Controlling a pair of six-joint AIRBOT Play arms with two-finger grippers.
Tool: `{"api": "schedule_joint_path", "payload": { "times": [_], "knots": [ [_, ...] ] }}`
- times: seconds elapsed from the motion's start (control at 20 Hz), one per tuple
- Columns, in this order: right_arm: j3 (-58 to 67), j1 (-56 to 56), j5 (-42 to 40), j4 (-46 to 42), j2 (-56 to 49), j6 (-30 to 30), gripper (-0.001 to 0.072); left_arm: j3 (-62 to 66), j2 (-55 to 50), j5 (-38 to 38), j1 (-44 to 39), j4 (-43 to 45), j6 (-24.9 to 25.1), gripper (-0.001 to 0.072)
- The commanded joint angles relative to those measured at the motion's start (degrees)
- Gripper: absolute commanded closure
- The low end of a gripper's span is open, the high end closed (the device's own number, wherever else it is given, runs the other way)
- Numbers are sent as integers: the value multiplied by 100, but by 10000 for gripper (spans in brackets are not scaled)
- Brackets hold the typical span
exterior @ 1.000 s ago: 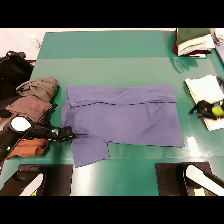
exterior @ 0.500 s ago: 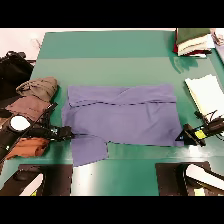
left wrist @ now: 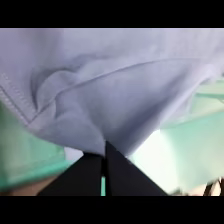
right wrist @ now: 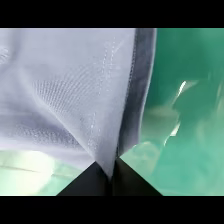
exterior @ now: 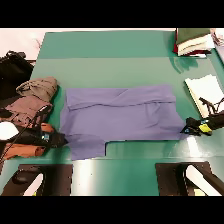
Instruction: Fold the shirts.
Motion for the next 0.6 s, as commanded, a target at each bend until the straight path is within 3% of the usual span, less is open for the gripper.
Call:
{"api": "schedule_joint_path", "payload": {
  "times": [0.0, 0.25, 0.4, 0.55],
  "knots": [
    [118, 37, 422, -212, 791, 9, 694, 238, 564, -855, 0, 120, -234, 685],
    [125, 39, -57, -177, 1016, 109, 694, 942, -166, 63, 0, 544, 76, 686],
    [140, 44, -459, 328, 490, 105, 695, 1305, -1143, 866, 0, 584, 463, 684],
    [656, 201, -822, 658, -210, 103, 695, 1690, -2208, 1558, 0, 745, 533, 683]
  ]
}}
